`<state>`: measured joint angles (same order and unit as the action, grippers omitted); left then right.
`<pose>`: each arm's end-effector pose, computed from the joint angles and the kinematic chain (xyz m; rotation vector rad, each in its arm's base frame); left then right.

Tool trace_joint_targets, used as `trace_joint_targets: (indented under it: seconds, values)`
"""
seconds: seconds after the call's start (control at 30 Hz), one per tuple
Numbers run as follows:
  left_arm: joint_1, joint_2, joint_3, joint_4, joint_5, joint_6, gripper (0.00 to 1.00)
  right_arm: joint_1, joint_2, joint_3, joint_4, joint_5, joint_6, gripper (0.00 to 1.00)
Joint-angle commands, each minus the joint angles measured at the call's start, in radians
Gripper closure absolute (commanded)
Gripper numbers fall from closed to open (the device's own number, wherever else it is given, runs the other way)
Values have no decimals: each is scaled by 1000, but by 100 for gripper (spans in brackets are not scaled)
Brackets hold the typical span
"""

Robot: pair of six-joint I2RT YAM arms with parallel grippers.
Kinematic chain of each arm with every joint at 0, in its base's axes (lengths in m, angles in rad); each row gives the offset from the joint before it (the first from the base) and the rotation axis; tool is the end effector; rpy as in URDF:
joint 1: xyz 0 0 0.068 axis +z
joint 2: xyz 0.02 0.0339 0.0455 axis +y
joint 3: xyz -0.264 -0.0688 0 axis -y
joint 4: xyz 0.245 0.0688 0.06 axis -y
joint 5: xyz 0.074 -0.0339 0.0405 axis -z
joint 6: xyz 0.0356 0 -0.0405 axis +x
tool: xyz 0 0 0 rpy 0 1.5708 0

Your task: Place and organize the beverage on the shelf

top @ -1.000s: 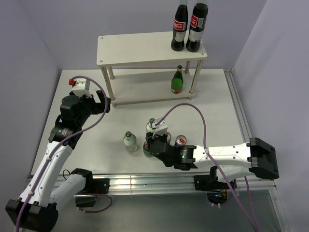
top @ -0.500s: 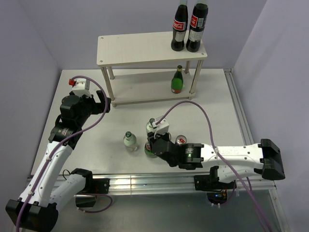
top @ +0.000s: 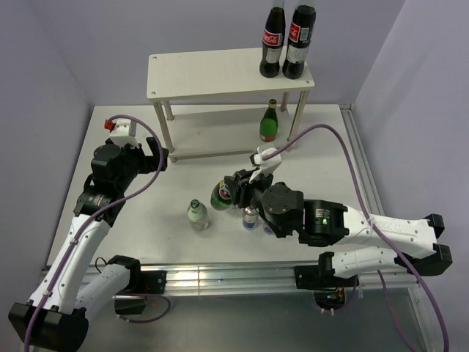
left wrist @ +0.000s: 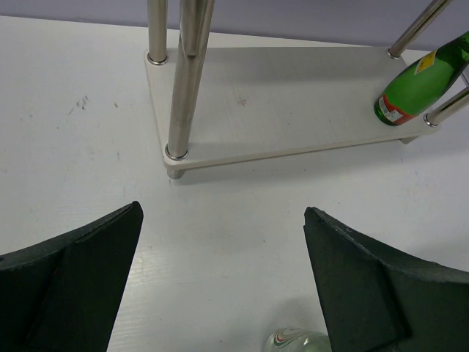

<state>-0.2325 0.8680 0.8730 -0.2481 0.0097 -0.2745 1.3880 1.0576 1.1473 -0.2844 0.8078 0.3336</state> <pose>0.1950 -0.0465 0.3498 -0.0315 1.8290 -0.3675 0.0663 0.2173 0.4061 -0.3270 1.7066 0.5653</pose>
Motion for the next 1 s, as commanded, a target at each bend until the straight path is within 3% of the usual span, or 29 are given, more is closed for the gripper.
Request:
trace_joint_targets:
  seconds: [0.0, 0.17, 0.3, 0.53, 0.97]
  values:
    - [-4, 0, 1, 35, -5, 15, 1, -9, -2, 143, 175, 85, -145, 100]
    - [-4, -1, 0, 36, -5, 15, 1, -134, 59, 224, 217, -24, -206, 100]
    - [-4, 0, 0, 38, -4, 15, 1, -326, 111, 241, 254, -125, -211, 100]
    - [-4, 6, 3, 43, 4, 15, 1, -544, 249, 270, 347, -257, -197, 100]
    - [-4, 16, 1, 46, 15, 14, 1, -767, 538, 338, 523, -367, -192, 100]
